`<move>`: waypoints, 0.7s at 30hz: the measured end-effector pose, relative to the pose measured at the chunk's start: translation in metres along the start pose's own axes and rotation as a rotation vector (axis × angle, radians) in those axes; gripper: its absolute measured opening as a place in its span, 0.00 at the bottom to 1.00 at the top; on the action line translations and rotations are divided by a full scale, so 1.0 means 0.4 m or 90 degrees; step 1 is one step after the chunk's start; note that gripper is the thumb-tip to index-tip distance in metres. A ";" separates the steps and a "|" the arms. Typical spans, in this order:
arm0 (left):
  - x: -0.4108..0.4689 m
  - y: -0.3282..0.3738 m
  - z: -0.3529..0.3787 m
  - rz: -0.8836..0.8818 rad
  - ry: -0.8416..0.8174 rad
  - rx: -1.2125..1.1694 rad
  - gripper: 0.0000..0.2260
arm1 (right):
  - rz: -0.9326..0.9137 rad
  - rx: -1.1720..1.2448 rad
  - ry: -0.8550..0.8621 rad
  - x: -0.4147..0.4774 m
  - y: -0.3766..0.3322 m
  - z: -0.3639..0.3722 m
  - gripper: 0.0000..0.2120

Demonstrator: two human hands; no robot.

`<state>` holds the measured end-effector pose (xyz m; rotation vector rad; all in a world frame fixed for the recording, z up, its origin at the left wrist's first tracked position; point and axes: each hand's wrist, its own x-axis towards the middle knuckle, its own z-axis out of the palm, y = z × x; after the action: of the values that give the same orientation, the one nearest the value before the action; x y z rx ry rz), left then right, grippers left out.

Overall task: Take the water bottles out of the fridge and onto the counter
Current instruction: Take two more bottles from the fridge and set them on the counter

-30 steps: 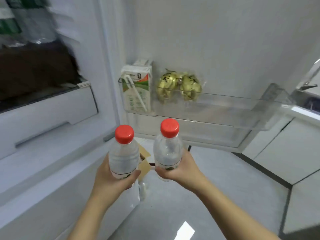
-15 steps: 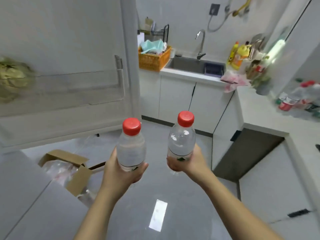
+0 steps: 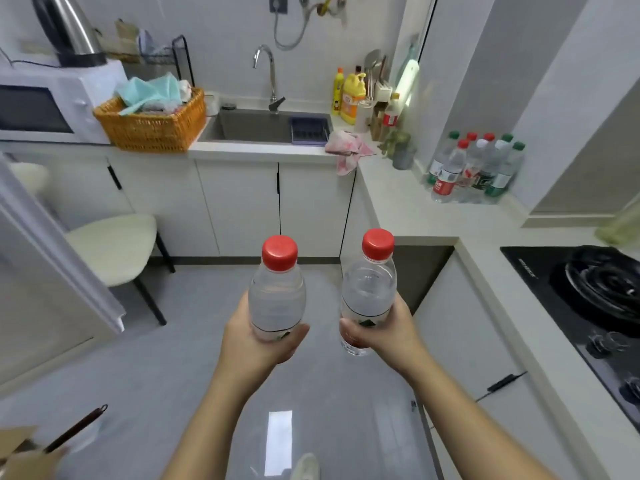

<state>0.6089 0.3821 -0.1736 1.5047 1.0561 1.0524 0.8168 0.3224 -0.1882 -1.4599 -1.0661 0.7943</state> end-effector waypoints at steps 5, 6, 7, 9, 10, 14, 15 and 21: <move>0.197 0.022 0.086 0.019 -0.061 -0.011 0.19 | 0.006 0.008 0.048 0.150 0.006 -0.072 0.24; 0.232 0.021 0.103 0.022 -0.069 -0.018 0.19 | 0.007 0.005 0.059 0.176 0.009 -0.085 0.24; 0.265 0.018 0.120 0.027 -0.079 -0.025 0.19 | 0.009 0.004 0.074 0.199 0.013 -0.097 0.24; 0.321 0.013 0.154 0.035 -0.100 -0.041 0.18 | 0.017 0.004 0.109 0.236 0.025 -0.121 0.26; 0.345 0.011 0.171 0.040 -0.110 -0.048 0.17 | 0.020 0.000 0.127 0.252 0.032 -0.134 0.27; 0.423 0.005 0.237 0.055 -0.154 -0.058 0.18 | 0.041 -0.014 0.176 0.306 0.059 -0.192 0.31; 0.440 0.006 0.255 0.058 -0.164 -0.058 0.17 | 0.043 -0.015 0.186 0.321 0.064 -0.208 0.31; 0.543 0.006 0.386 0.060 -0.196 -0.045 0.18 | 0.047 -0.010 0.205 0.428 0.098 -0.309 0.30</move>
<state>0.8113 0.5554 -0.1694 1.6106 0.7314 0.8768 0.9997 0.4348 -0.1918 -1.5849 -0.7789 0.5781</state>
